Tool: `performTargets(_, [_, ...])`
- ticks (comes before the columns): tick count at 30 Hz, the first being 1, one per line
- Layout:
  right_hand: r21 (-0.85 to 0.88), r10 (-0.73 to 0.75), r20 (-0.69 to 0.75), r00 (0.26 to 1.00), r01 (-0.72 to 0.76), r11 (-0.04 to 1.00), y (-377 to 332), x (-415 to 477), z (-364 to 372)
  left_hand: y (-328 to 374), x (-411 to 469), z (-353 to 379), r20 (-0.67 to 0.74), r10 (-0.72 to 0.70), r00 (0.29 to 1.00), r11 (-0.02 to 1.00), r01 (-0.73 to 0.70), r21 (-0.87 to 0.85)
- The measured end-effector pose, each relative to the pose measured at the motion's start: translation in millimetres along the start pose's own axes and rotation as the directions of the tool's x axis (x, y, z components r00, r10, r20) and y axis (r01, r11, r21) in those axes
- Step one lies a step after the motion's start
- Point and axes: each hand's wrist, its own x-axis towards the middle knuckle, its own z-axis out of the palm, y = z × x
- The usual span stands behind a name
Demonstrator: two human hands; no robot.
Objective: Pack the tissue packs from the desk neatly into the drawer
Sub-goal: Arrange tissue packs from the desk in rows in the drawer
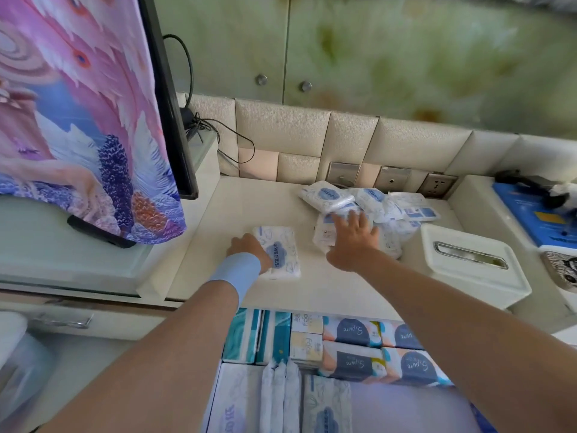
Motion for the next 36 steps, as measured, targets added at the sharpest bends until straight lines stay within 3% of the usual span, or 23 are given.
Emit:
performTargets(2, [0.0,-0.003,0.079,0.997,0.003,1.0,9.9,3.0,2.6,7.5,-2.7,5.9,-0.021,0.009,1.0,1.0,-0.009,0.022])
performTargets(8, [-0.036,-0.221,-0.127,0.967,0.218,0.975,14.1,-16.2,8.9,15.0,-11.4,14.9,0.006,0.015,1.0,0.999,-0.015,0.034])
performTargets(11, [0.123,-0.208,-0.21,0.955,0.237,0.964,21.6,-30.3,7.0,17.9,-16.1,15.6,0.09,-0.011,0.996,1.0,0.013,-0.013])
performTargets(14, [0.402,-0.064,-0.284,0.957,0.179,0.898,30.8,-48.3,-1.5,24.6,-27.6,16.2,0.156,0.054,0.986,0.999,-0.053,-0.011])
performTargets(16, [0.608,0.039,-0.154,0.987,0.064,0.791,38.9,-61.7,-12.0,27.2,-36.0,20.7,0.166,0.078,0.983,0.997,-0.077,-0.009])
performTargets(18, [0.833,0.085,0.083,0.993,-0.116,0.541,49.2,-76.2,-20.6,29.7,-40.6,25.9,0.182,0.085,0.98,0.995,-0.076,-0.058])
performTargets(20, [0.907,0.062,0.29,0.955,-0.295,0.301,61.3,-93.4,-24.9,34.2,-50.7,23.9,0.181,0.104,0.978,0.99,-0.084,-0.115])
performTargets(21, [0.913,0.033,0.34,0.94,-0.338,0.23,68.2,-102.6,-24.6,36.1,-54.7,23.1,0.182,0.099,0.978,0.988,-0.075,-0.137])
performTargets(24, [0.933,-0.095,0.358,0.929,-0.352,0.073,88.6,-130.7,-18.2,41.3,-72.1,20.8,0.224,0.135,0.965,0.948,-0.06,-0.312])
performTargets(27, [0.929,-0.161,0.349,0.923,-0.363,-0.067,99.5,-153.7,-10.2,43.4,-99.1,21.8,0.316,0.22,0.923,0.819,0.002,-0.574])
performTargets(29, [0.939,-0.136,0.32,0.937,-0.333,-0.087,96.4,-163.1,-6.5,46.7,-120.2,21.6,0.359,0.301,0.883,0.709,0.044,-0.704])
performTargets(31, [0.96,-0.058,0.278,0.959,-0.279,-0.027,88.3,-169.5,-6.2,51.6,-139.6,20.0,0.357,0.351,0.866,0.635,0.06,-0.77])
performTargets(36, [0.972,-0.032,0.176,0.984,-0.169,0.163,80.8,-182.4,-10.4,46.2,-167.3,20.8,0.316,0.329,0.89,0.583,0.072,-0.809])
